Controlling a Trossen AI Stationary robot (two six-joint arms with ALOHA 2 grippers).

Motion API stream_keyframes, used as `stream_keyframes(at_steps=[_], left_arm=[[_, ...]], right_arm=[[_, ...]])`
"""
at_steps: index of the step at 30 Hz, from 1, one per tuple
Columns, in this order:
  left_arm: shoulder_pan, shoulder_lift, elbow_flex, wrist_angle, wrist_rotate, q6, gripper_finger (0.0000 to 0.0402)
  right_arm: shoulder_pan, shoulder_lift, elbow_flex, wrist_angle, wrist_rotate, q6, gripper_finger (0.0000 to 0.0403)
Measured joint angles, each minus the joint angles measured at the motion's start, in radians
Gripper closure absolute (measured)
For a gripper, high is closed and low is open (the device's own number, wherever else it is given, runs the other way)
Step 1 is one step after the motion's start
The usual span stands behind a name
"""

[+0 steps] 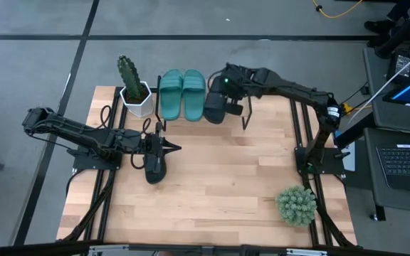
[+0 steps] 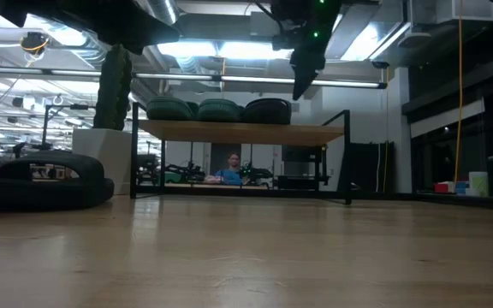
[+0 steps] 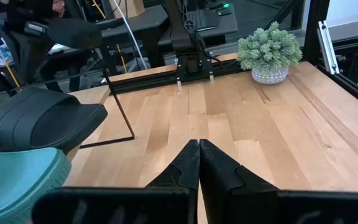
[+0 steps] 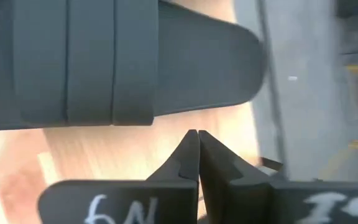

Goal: Pick and place slides into the shelf
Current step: Put the black slipper on the shelf

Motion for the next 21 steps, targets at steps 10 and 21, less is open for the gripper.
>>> stream_keyframes(at_steps=[10,21], left_arm=[[0.000,0.000,0.000,0.000,0.000,0.001,0.0398],[0.000,0.000,0.000,0.000,0.000,0.001,0.0398]], right_arm=[[-0.086,0.036,-0.001,-0.003,-0.169,-0.012,0.0401],[-0.103,0.128,-0.001,0.035,-0.174,-0.068,0.0402]])
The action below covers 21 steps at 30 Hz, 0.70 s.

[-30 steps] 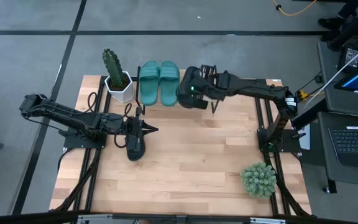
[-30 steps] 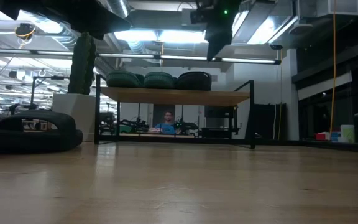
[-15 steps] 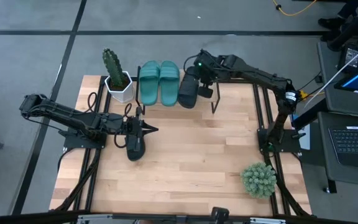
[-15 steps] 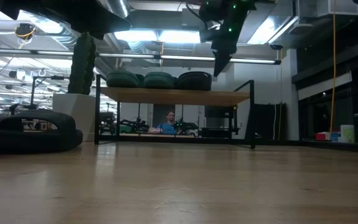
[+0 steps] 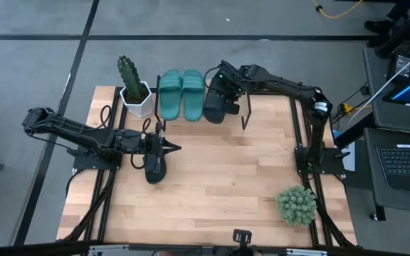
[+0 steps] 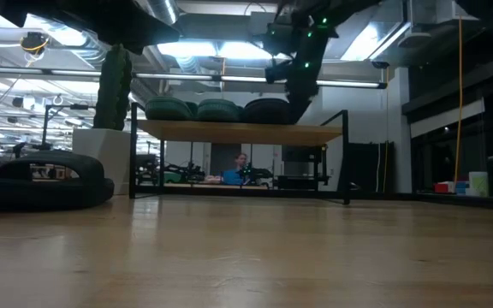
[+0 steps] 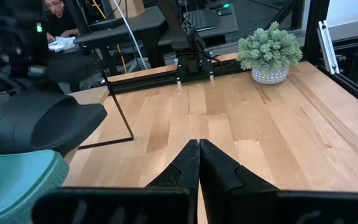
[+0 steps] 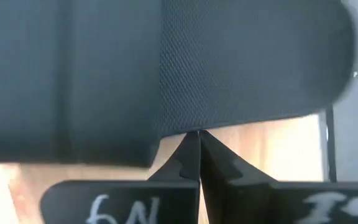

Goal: Pick and place slides into the shelf
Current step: Put the black slipper on the shelf

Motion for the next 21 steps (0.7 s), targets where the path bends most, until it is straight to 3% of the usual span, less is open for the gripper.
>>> stream_keyframes(at_steps=[9,21], left_arm=[[0.000,0.000,0.000,0.000,0.000,0.000,0.0398],[0.000,0.000,0.000,0.000,0.000,0.000,0.0398]], right_arm=[[-0.004,0.009,-0.001,0.076,-0.004,-0.046,0.0403],[-0.004,0.009,-0.001,0.039,-0.012,-0.028,0.0403]])
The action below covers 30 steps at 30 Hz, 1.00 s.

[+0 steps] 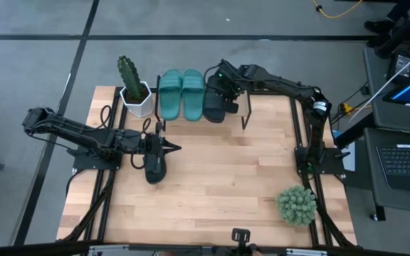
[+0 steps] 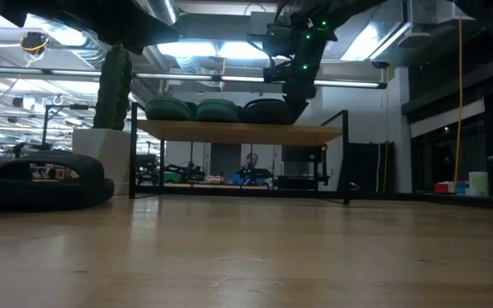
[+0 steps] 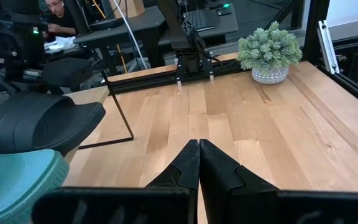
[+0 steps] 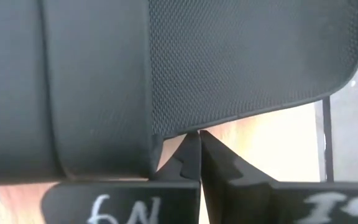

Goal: Pick and place slides into the shelf
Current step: Put the black slipper on the shelf

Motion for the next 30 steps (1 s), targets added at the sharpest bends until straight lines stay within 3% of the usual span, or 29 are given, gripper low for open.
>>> stream_keyframes(at_steps=[8,17,22,30], left_arm=[[0.000,0.000,0.000,0.000,0.000,0.000,0.0398],[0.000,0.000,0.000,0.000,0.000,0.015,0.0398],[0.000,0.000,0.000,-0.009,0.000,0.035,0.0398],[0.000,-0.020,0.000,-0.058,-0.081,0.035,0.0398]], right_arm=[[-0.002,-0.002,0.033,-0.048,0.034,0.005,0.0403],[-0.002,-0.003,0.230,-0.223,0.089,0.065,0.0403],[0.040,-0.004,0.321,-0.236,0.211,0.069,0.0403],[0.130,-0.067,0.341,-0.278,0.176,0.114,0.0403]])
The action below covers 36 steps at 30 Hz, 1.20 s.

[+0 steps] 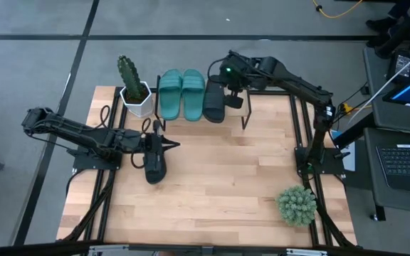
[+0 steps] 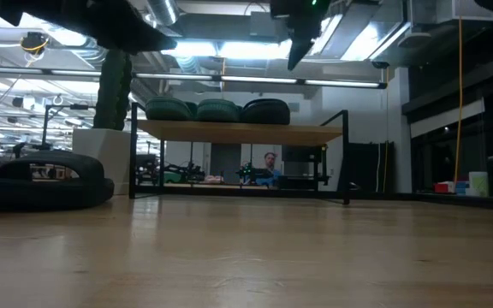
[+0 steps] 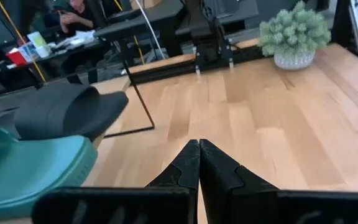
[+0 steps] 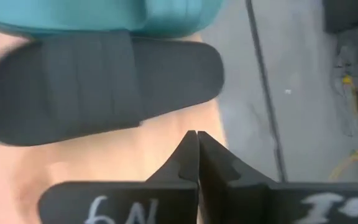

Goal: Pick and place slides into the shelf
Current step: Put the black slipper on the shelf

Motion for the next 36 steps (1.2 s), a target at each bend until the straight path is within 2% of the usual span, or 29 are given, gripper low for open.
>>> stream_keyframes(at_steps=[4,7,16,20,25,29,33,36], left_arm=[[-0.003,-0.051,0.000,-0.049,0.004,0.001,0.0398],[-0.011,-0.101,-0.001,-0.089,0.004,-0.006,0.0398],[-0.047,-0.239,-0.063,-0.125,0.004,-0.018,0.0398],[-0.047,-0.268,-0.067,-0.188,0.001,-0.044,0.0398],[-0.047,-0.279,-0.067,-0.227,-0.003,-0.071,0.0398],[-0.047,-0.279,-0.067,-0.235,-0.003,-0.071,0.0398],[-0.047,-0.279,-0.067,-0.235,-0.003,-0.074,0.0398],[-0.047,-0.280,-0.067,-0.268,0.002,-0.119,0.0398]], right_arm=[[0.058,-0.070,-0.064,0.002,-0.018,0.056,0.0403],[0.114,-0.149,-0.189,0.060,-0.018,0.100,0.0403],[0.318,-0.473,-0.765,0.561,-0.013,0.195,0.0403],[0.405,-0.567,-0.993,0.826,-0.009,0.247,0.0403],[0.487,-0.591,-1.221,1.162,-0.004,0.263,0.0402],[0.529,-0.570,-1.353,1.408,0.054,0.263,0.0402],[0.556,-0.524,-1.429,1.611,0.061,0.266,0.0402],[0.574,-0.475,-1.448,1.694,0.060,0.267,0.0402]])
